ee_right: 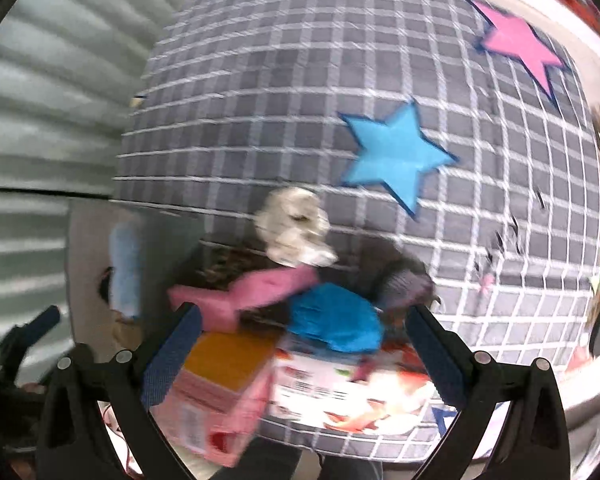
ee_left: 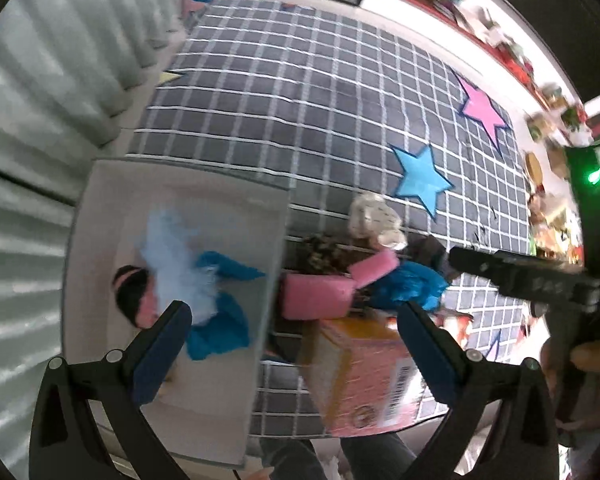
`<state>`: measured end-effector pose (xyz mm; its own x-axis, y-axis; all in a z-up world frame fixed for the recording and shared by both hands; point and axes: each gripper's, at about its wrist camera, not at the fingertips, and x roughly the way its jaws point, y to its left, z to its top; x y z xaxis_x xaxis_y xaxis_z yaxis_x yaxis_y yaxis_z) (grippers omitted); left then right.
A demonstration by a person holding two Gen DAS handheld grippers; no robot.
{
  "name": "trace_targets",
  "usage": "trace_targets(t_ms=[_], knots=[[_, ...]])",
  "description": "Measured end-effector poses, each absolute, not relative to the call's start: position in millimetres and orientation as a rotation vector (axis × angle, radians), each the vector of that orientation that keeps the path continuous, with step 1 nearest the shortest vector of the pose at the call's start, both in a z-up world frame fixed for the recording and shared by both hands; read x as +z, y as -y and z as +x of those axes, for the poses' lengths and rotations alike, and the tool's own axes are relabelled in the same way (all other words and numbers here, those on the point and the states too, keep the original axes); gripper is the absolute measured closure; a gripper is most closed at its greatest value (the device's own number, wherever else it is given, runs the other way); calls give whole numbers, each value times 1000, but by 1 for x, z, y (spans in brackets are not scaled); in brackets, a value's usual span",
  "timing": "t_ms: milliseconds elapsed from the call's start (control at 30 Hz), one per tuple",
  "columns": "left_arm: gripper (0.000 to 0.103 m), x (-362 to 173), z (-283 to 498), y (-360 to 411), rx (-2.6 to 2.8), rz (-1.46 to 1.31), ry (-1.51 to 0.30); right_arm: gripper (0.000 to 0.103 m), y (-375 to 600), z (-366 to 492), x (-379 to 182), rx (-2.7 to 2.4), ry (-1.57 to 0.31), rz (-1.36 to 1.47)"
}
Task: Organize soft objects
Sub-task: 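Move both tools back toward the pile of soft items, then grasp the polka-dot scrunchie with left tool while right tool grasps blue cloth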
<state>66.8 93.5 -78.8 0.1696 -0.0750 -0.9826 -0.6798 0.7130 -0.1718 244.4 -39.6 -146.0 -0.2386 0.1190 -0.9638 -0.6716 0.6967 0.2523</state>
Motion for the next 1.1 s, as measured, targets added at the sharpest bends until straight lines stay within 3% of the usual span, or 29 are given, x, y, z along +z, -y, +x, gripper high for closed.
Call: trace_targets(t_ms=[567, 1100], knots=[[0, -107, 158, -70, 459, -594, -1500, 1, 68, 231, -263, 702, -1945, -353], [0, -197, 225, -53, 455, -568, -1723, 1, 151, 317, -261, 494, -1743, -371]])
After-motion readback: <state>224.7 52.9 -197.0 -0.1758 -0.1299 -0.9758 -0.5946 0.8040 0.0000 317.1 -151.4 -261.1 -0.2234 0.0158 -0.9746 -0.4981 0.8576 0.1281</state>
